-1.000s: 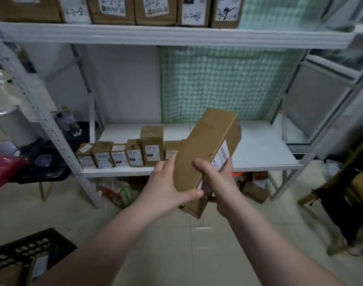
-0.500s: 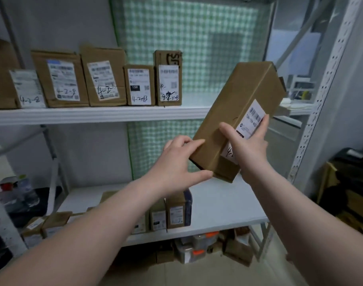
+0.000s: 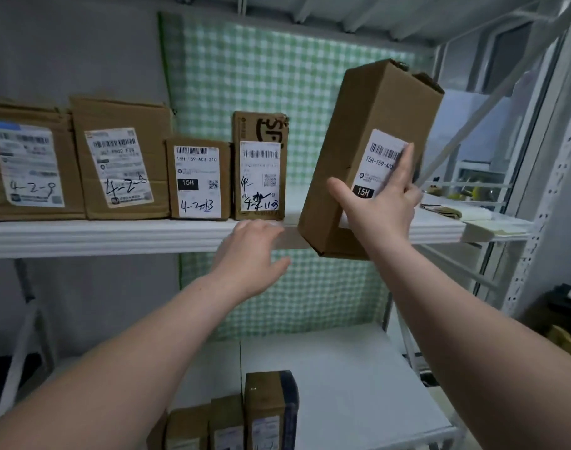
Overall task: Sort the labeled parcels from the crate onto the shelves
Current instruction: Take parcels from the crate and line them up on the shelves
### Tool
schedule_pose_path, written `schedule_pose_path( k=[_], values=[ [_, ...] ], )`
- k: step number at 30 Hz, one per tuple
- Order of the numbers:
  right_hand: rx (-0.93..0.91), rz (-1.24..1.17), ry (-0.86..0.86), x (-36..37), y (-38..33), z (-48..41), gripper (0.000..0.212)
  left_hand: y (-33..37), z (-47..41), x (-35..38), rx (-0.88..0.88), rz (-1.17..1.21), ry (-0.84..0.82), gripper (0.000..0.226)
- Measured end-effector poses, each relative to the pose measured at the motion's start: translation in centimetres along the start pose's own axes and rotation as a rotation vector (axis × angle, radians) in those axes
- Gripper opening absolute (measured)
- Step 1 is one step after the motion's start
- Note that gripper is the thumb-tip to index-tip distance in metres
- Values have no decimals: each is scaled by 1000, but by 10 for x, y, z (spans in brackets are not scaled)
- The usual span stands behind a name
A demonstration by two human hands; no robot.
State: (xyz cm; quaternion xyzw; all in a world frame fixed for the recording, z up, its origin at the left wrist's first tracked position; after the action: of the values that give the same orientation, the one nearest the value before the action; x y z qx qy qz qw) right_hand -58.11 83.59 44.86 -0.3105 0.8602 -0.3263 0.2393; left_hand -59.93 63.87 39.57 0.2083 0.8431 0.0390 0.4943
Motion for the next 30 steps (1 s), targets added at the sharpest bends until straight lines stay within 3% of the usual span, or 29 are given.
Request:
schedule_pose_path(
  k=[8, 16, 20, 23, 26, 30],
  values=[
    [-115, 169, 95, 57, 17, -43, 113, -15, -60, 39, 62, -92, 8, 38],
    [-240, 221, 162, 92, 24, -39, 112, -13, -64, 51, 85, -165, 152, 35],
    [-260, 154, 105, 99, 45, -31, 110, -6, -56, 47, 93, -116, 249, 59],
    [-416, 78, 55, 96, 59, -22, 88, 5, -48, 47, 172, -132, 366, 82],
    [-556, 147, -8, 91, 77, -14, 68, 15, -45, 59, 240, -329, 405, 88],
    [-670, 260, -101, 94, 95, -11, 68, 17, -49, 80, 226, -521, 346, 92]
  ],
)
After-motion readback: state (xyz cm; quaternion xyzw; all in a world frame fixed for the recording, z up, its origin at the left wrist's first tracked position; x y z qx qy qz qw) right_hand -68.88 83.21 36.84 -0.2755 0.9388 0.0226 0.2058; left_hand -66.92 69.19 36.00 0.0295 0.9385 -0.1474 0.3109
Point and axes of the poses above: each hand's wrist, its own z-axis away from the middle knuckle, its own x-axis out of the palm, y = z × x, the point moved 6 cm from there along -z, towards the middle knuckle, and after that the axes turned 10 degrees about -x, right-handed, at the moved point
